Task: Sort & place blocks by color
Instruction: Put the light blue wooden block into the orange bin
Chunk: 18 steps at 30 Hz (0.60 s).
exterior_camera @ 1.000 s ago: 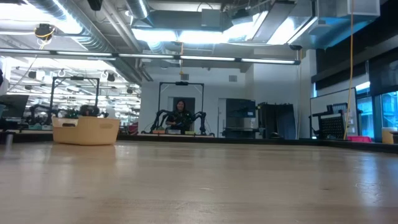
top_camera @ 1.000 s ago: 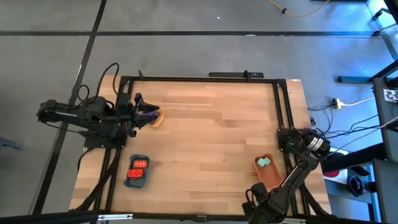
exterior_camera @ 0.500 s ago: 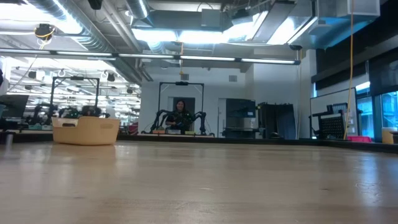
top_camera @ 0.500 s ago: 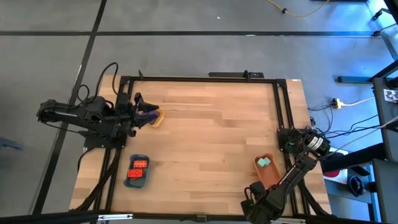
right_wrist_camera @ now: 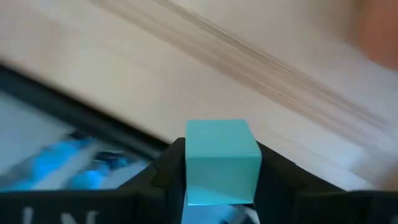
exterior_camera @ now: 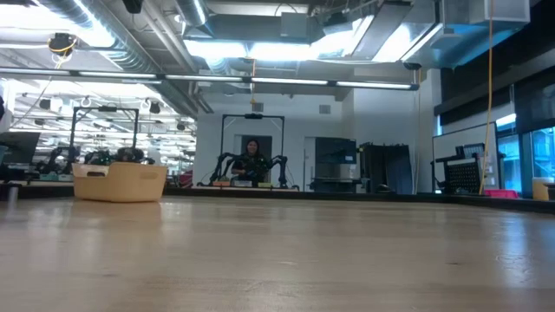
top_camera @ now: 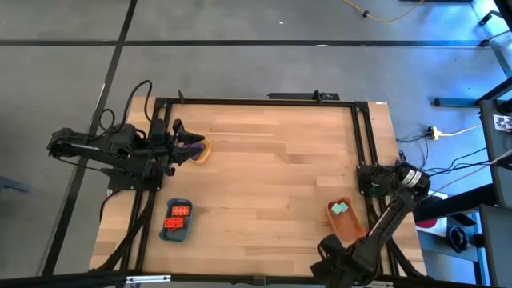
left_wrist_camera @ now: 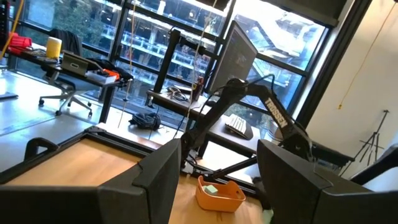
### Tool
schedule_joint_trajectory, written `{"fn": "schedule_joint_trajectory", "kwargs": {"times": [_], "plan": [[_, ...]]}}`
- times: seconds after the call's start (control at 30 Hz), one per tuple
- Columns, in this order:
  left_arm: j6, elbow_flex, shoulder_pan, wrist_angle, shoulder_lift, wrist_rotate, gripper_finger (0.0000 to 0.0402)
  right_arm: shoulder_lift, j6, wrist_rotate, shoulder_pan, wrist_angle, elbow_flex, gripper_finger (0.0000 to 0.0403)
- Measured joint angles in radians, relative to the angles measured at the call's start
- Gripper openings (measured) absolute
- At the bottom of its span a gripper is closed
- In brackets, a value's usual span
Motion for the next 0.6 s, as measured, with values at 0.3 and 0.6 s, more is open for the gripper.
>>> {"fn": "schedule_joint_trajectory", "kwargs": {"times": [0.3, 0.6], "plan": [[0.0, 0.0, 0.0, 0.003, 0.0, 0.0, 0.0204, -0.045, -0.281, 0.441, -0.087, 0.284, 0.044, 0.0135], [-0.008, 0.0, 0.0, 0.038, 0.0, 0.047, 0.0204, -0.045, -1.146, 0.369, -0.456, 0.841, 0.045, 0.0135]]}}
